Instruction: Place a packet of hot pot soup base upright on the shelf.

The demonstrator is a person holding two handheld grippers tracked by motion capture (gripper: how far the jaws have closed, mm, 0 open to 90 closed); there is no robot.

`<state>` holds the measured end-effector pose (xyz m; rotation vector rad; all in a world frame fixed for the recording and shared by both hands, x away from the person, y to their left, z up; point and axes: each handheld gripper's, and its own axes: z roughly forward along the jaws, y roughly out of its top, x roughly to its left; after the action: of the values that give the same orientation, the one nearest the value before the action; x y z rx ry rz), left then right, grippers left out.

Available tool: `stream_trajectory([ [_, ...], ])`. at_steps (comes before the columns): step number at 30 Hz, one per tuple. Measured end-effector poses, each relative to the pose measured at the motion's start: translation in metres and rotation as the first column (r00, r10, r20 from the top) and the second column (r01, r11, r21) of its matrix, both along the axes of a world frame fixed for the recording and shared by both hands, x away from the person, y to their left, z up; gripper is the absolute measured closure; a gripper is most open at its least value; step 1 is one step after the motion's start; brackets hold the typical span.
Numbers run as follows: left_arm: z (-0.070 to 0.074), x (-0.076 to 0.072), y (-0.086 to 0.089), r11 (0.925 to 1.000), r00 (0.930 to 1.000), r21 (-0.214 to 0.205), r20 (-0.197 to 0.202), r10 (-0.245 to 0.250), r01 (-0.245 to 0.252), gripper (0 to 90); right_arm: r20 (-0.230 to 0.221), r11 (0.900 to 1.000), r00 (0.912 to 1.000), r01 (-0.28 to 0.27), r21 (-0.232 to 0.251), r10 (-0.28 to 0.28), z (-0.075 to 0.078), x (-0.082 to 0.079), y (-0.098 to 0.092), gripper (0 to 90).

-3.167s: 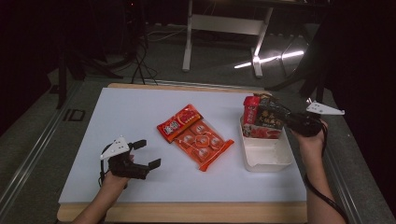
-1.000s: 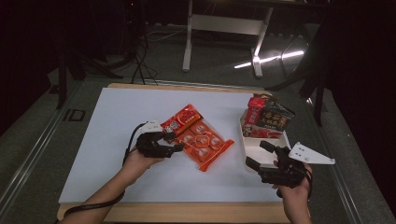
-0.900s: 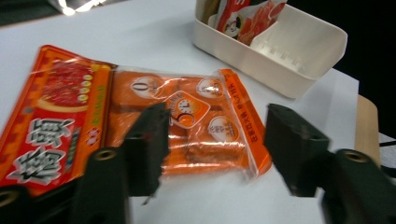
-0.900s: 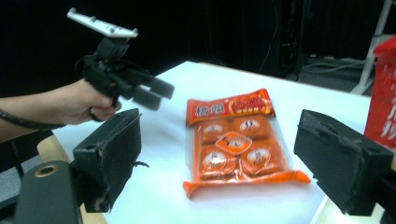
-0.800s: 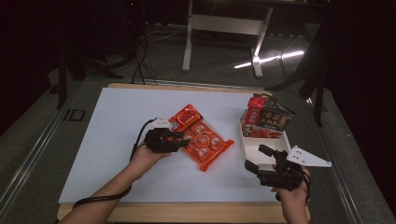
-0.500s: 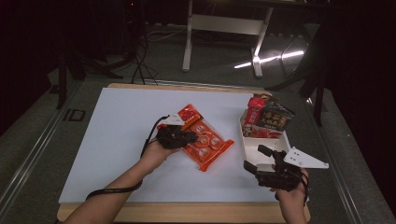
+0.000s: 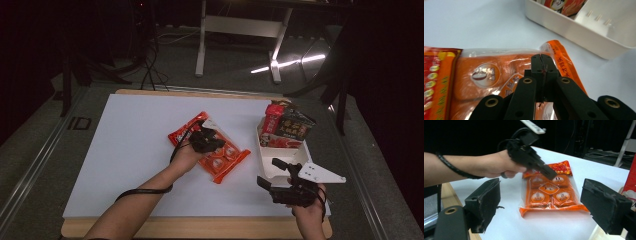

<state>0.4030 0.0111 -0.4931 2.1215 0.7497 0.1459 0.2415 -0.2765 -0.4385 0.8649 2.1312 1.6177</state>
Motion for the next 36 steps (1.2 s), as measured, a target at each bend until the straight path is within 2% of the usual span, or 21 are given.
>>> stream_trajectory([
  [4,-0.011,0.012,-0.018,0.9995,0.9992,0.028,-0.038,-0.013,0.014,90.0,-0.002,1.0,1.0,-0.004,0.009,0.004,-0.001,0.001,-0.002,16.1],
  [7,-0.015,0.018,-0.029,0.9985,0.9988,0.049,-0.044,-0.023,0.026,90.0,-0.004,0.9999,1.0,0.002,0.017,-0.002,-0.001,0.001,-0.004,16.1],
  [11,-0.019,0.025,-0.039,0.9981,0.9977,0.06,-0.068,-0.007,0.012,90.0,-0.01,0.9997,1.0,0.002,0.023,-0.002,-0.003,0.002,-0.006,16.1],
  [15,-0.021,0.033,-0.051,0.9965,0.997,0.083,-0.077,-0.003,0.01,90.0,-0.015,0.9997,0.9999,-0.004,0.022,0.004,-0.004,0.003,-0.005,16.1],
  [17,-0.022,0.036,-0.056,0.9948,0.9976,0.101,-0.069,-0.008,0.015,90.0,-0.016,0.9998,0.9998,-0.007,0.02,0.007,-0.005,0.003,-0.005,16.1],
  [20,-0.027,0.041,-0.064,0.9908,0.9968,0.134,-0.08,-0.007,0.017,90.0,-0.021,0.9997,0.9997,-0.009,0.021,0.01,-0.005,0.003,-0.005,16.1],
  [22,-0.027,0.041,-0.064,0.9908,0.9968,0.134,-0.08,-0.007,0.017,90.0,-0.021,0.9997,0.9997,-0.01,0.02,0.01,-0.006,0.004,-0.005,16.1],
  [24,-0.031,0.044,-0.069,0.9894,0.9952,0.143,-0.098,-0.009,0.023,90.0,-0.021,0.9997,0.9997,-0.014,0.02,0.015,-0.006,0.004,-0.005,16.1],
  [25,-0.031,0.044,-0.07,0.9866,0.9952,0.159,-0.096,-0.02,0.035,90.0,-0.022,0.9997,0.9996,-0.015,0.021,0.016,-0.007,0.004,-0.005,16.1],
  [31,-0.03,0.039,-0.069,0.9833,0.9955,0.176,-0.089,-0.031,0.046,90.0,-0.026,0.9996,0.9994,-0.021,0.016,0.022,-0.007,0.004,-0.004,16.1],
  [34,-0.029,0.038,-0.066,0.9829,0.99,0.172,-0.135,-0.042,0.065,90.0,-0.026,0.9996,0.9994,-0.023,0.016,0.023,-0.008,0.004,-0.004,16.1],
  [36,-0.028,0.035,-0.065,0.9781,0.9897,0.191,-0.13,-0.059,0.084,90.0,-0.029,0.9995,0.9993,-0.023,0.02,0.024,-0.008,0.004,-0.004,16.1],
])
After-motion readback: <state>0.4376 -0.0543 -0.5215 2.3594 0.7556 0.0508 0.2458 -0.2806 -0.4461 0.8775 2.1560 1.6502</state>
